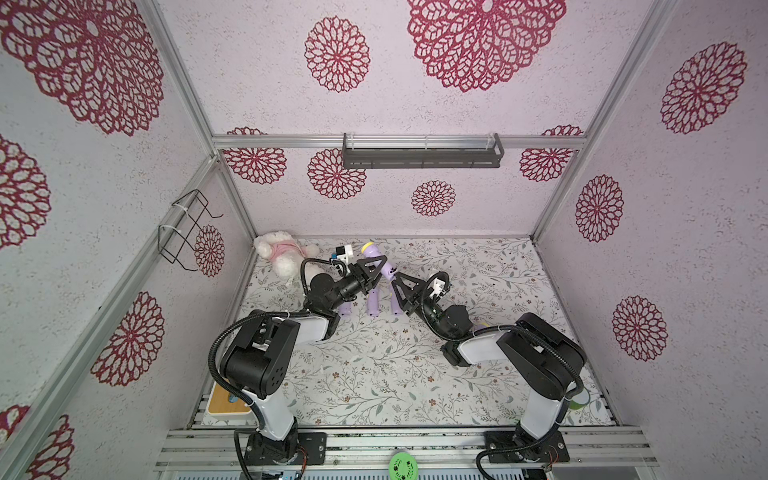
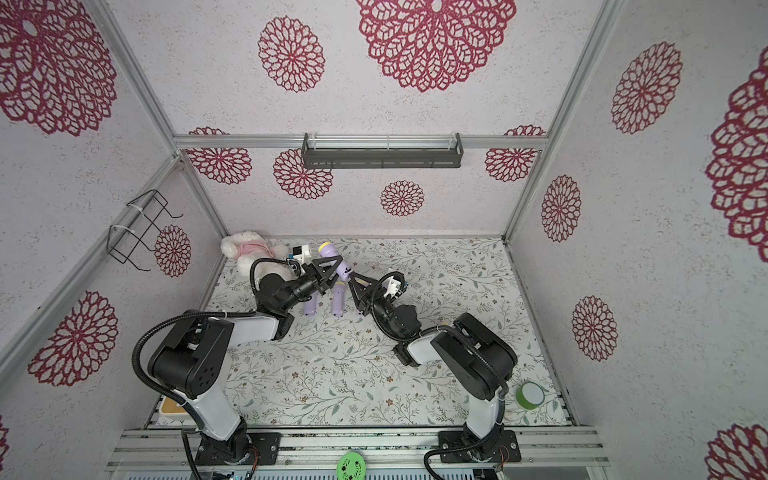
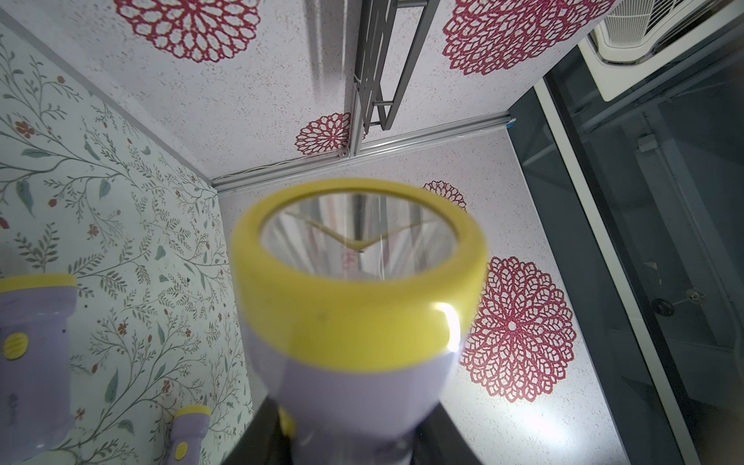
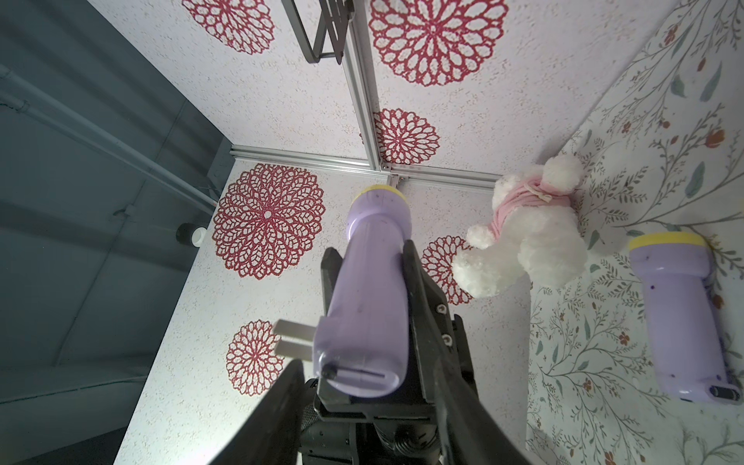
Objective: Close the plug at the bottom of the flashlight
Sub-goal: Close the plug of the flashlight.
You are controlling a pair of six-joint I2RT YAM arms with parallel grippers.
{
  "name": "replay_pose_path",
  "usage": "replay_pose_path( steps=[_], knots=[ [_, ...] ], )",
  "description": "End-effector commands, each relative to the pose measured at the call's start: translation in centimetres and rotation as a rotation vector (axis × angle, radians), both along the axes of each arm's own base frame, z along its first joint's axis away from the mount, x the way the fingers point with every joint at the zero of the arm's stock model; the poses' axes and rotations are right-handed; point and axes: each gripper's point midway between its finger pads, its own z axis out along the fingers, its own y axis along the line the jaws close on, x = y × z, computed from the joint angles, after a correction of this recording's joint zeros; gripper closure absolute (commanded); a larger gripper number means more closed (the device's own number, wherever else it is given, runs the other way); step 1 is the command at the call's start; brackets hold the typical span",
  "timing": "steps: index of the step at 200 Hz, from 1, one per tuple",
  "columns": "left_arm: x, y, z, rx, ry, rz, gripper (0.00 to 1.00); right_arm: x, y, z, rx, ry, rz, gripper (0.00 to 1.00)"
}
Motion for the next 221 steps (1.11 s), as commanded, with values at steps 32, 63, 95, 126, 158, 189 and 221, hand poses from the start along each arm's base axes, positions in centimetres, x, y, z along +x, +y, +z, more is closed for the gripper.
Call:
replay_pose_path(
  steps=[32,63,95,126,158,189,221],
  knots=[
    [-0.29,-0.23,0.66,-0.027,-0.028,-0.015,1.00,-0.57,-0.08,2.89,0.088,-0.074,0.009,0.51],
    [-0.31,-0.23,0.72,-0.029,-0.030,-0.016,1.00,-0.63,-0.05,2.77,0.097,-0.070,0.010,0.52],
    [-0.28,-0.24,0.74,-0.030,-0.031,-0.016,1.00,-0.65,0.02,2.90,0.107,-0.072,0.014,0.54],
    [-0.36,-0.33,0.75,-0.032,-0.032,-0.020,1.00,-0.60,-0.11,2.80,0.109,-0.068,0.007,0.56],
    [-0.38,-0.45,0.69,-0.032,-0.030,-0.024,1.00,-0.53,-0.19,2.82,0.112,-0.069,0.002,0.57],
    [-0.52,-0.63,0.87,-0.036,-0.036,-0.033,1.00,-0.53,-0.12,3.00,0.114,-0.073,0.004,0.59],
    [-0.65,-0.89,0.90,-0.037,-0.038,-0.042,1.00,-0.50,-0.17,3.17,0.120,-0.075,0.002,0.59]
  ],
)
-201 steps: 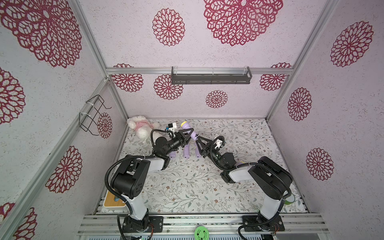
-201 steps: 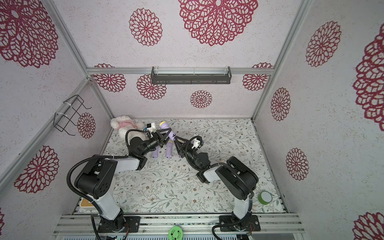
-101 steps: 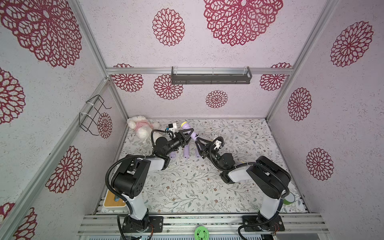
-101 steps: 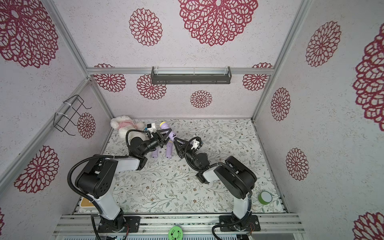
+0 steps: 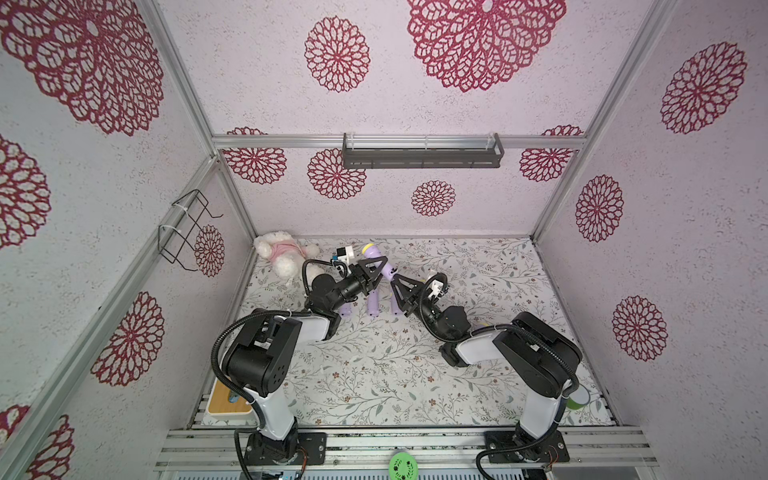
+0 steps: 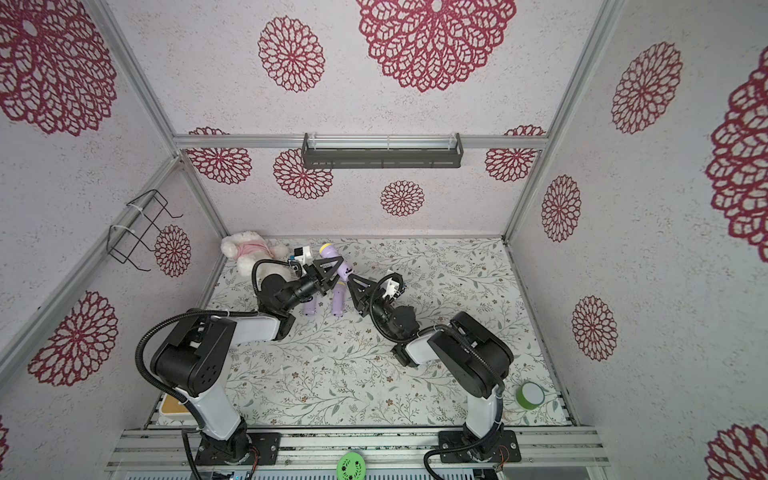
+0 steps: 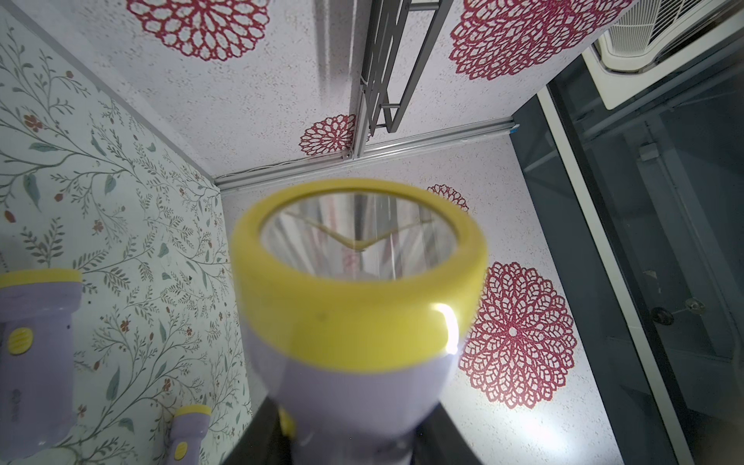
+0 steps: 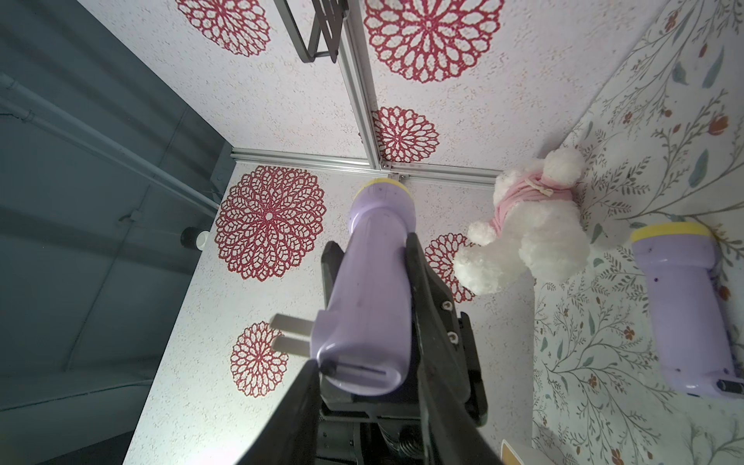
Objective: Close the plug at the bottom of the flashlight
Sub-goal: Close the plug of the flashlight.
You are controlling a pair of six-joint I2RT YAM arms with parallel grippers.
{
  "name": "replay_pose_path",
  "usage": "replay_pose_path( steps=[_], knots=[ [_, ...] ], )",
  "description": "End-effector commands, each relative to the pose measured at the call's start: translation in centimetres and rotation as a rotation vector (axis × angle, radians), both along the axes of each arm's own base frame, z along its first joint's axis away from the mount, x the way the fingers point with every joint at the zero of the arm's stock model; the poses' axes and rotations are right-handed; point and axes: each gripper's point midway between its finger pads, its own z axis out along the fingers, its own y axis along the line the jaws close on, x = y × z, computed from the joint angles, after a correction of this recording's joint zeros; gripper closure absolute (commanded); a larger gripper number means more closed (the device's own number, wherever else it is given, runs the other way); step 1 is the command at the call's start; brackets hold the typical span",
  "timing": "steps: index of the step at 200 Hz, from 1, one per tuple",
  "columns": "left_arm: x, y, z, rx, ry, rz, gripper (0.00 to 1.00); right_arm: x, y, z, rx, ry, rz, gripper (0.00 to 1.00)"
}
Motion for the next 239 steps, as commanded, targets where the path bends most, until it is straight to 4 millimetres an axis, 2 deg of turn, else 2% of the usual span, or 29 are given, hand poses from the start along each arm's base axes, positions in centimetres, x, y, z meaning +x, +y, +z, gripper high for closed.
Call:
replay_pose_path(
  steps=[1,239],
  knots=[
    [-0.6,-0.6,1.3,-0.033,-0.052,-0.032,1.00,-0.5,-0.5,3.5,0.099,-0.089,-0.007,0.59],
    [-1.6,-1.8,2.1,-0.040,-0.084,-0.075,1.00,-0.5,-0.8,3.8,0.110,-0.093,-0.017,0.67]
  ],
)
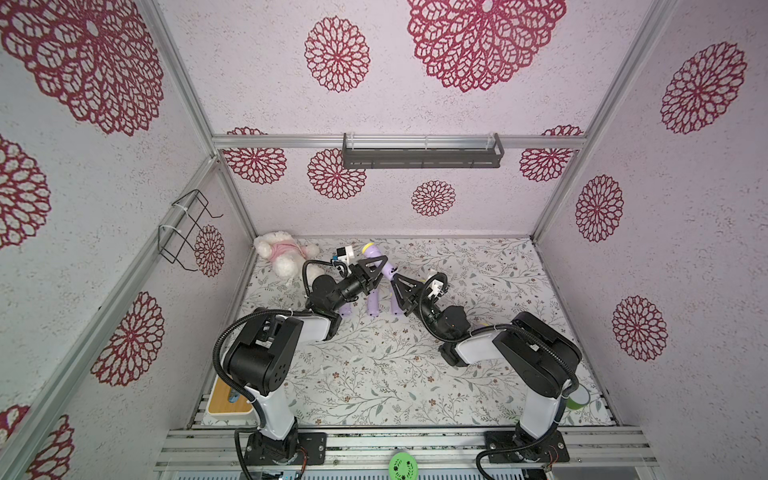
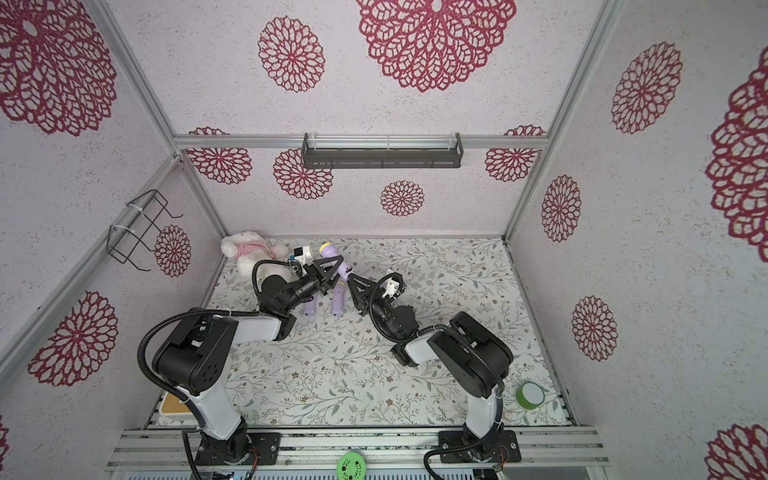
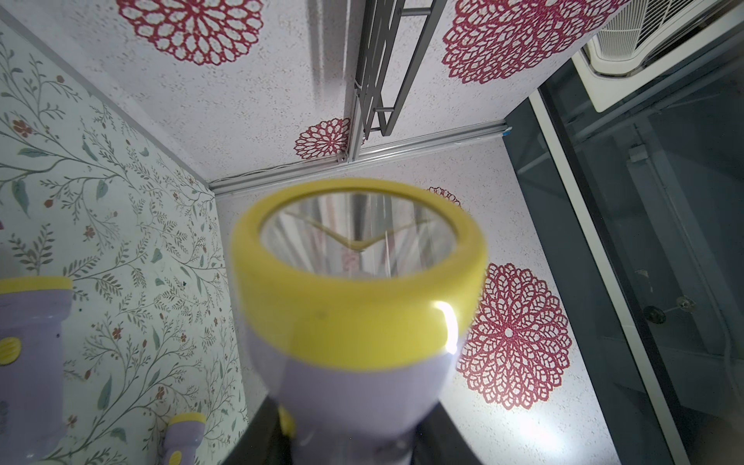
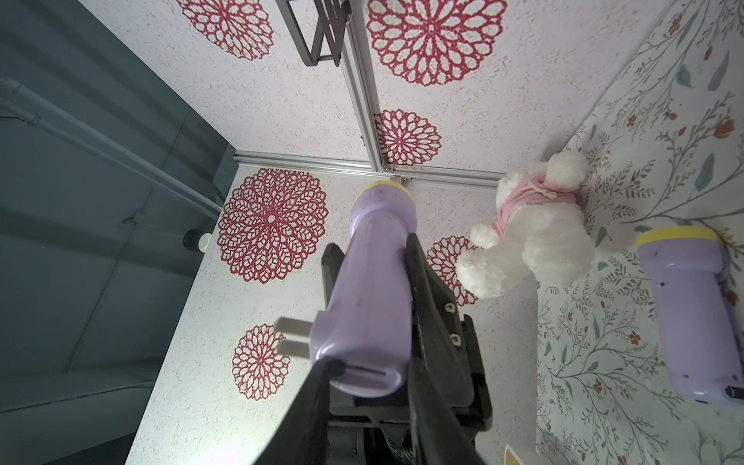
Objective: Close the plug at the bottom of the flashlight
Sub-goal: Close the plug of the flashlight.
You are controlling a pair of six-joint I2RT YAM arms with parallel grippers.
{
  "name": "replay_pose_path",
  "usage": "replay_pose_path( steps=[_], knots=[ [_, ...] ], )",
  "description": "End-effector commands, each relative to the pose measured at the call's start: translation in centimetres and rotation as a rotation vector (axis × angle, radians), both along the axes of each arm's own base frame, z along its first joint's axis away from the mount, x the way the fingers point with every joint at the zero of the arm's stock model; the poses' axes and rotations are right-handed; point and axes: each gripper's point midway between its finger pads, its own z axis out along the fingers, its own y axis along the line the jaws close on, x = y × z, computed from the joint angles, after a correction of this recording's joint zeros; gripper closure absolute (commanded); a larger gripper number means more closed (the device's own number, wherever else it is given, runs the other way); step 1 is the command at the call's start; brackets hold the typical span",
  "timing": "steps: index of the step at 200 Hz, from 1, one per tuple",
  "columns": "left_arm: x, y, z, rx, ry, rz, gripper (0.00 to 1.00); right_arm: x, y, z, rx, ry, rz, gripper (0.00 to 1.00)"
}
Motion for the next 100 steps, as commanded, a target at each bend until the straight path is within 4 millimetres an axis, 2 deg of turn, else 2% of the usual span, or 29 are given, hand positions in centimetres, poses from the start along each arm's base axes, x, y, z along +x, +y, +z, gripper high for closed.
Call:
replay_pose_path(
  steps=[1,100],
  knots=[
    [-1.57,-1.61,1.90,-0.024,-0.073,-0.079,1.00,-0.62,-0.70,3.70,0.105,-0.093,-0.008,0.67],
    [-2.18,-2.39,2.16,-0.025,-0.088,-0.105,1.00,-0.57,-0.71,3.43,0.101,-0.087,-0.010,0.70]
  ],
)
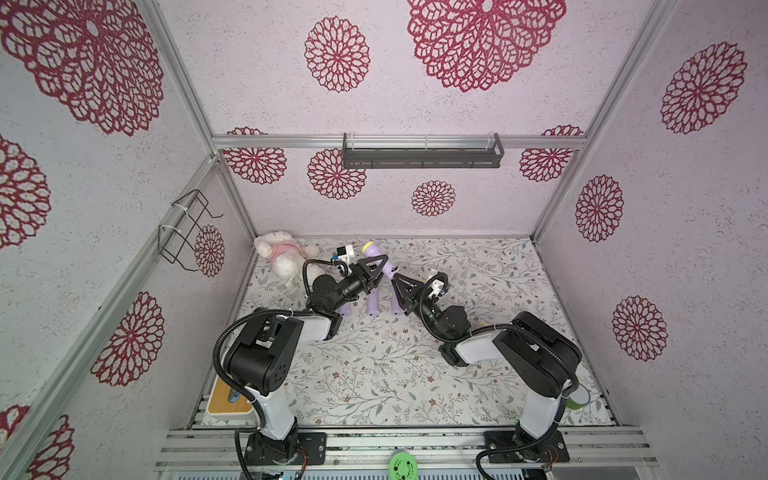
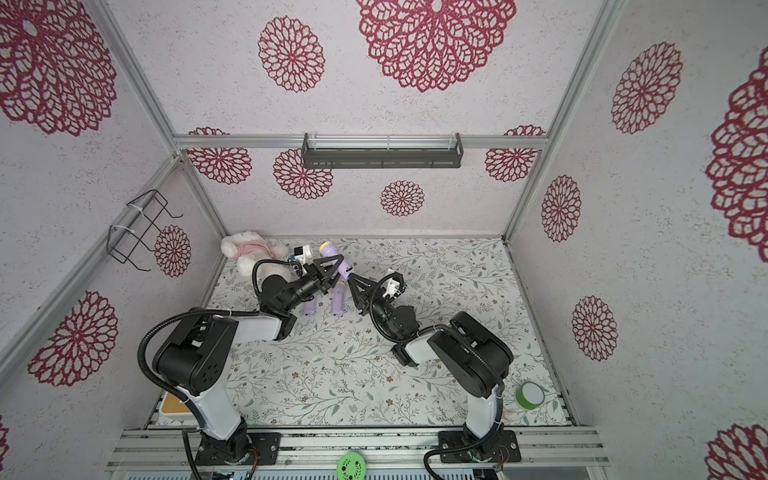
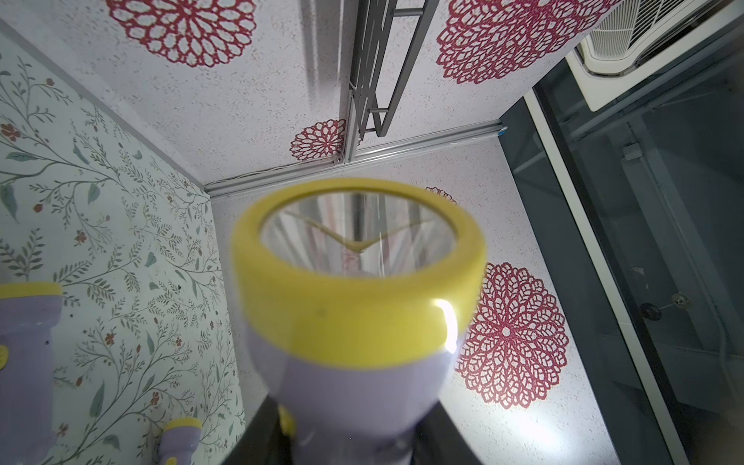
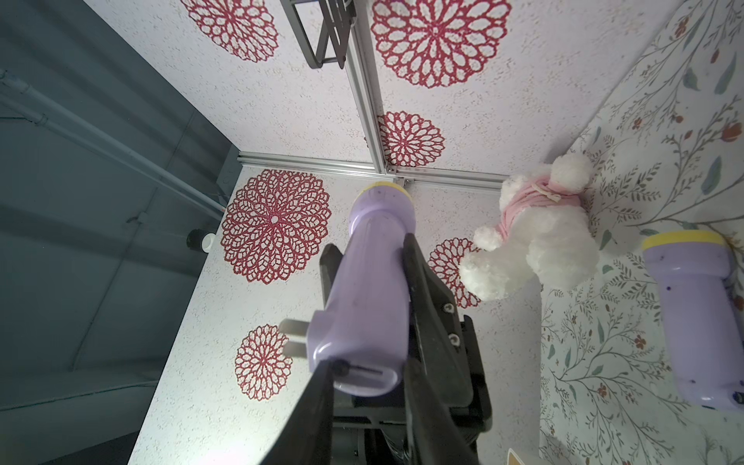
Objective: Close the plug at the bottom of the flashlight
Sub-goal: Close the plug of the flashlight.
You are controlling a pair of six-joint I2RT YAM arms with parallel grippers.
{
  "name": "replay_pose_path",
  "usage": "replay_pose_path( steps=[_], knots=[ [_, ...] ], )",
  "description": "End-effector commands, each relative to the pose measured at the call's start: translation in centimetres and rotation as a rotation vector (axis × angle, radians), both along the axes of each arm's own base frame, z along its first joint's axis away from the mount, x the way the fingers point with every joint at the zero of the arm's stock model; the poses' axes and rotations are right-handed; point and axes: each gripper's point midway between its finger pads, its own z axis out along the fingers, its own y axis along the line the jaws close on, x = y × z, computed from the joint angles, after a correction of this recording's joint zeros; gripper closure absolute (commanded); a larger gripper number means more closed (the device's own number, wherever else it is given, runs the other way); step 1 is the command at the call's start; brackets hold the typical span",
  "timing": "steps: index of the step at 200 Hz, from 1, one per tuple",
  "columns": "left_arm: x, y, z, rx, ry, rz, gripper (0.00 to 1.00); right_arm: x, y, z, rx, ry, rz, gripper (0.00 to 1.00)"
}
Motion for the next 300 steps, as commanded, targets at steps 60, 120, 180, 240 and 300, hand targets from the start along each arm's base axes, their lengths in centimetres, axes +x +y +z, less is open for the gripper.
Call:
replay_pose_path(
  steps=[60,120,180,240,300],
  knots=[
    [-2.5,-2.5,2.1,-0.022,-0.090,-0.115,1.00,-0.4,-0.6,2.9,0.091,-0.073,-0.007,0.73],
    [-2.8,-2.6,2.6,-0.029,-0.103,-0.123,1.00,-0.4,-0.5,2.8,0.089,-0.066,-0.008,0.77],
    [-3.1,-2.5,3.4,-0.044,-0.127,-0.125,1.00,-0.2,-0.4,1.9,0.064,-0.038,-0.013,0.78],
    [-3.7,-2.1,4.7,-0.057,-0.170,-0.119,1.00,0.1,-0.8,-0.4,0.017,0.023,-0.038,0.79],
    [-4.0,-1.8,5.3,-0.056,-0.196,-0.110,1.00,0.1,-0.8,-1.0,-0.035,0.037,-0.053,0.78]
  ],
)
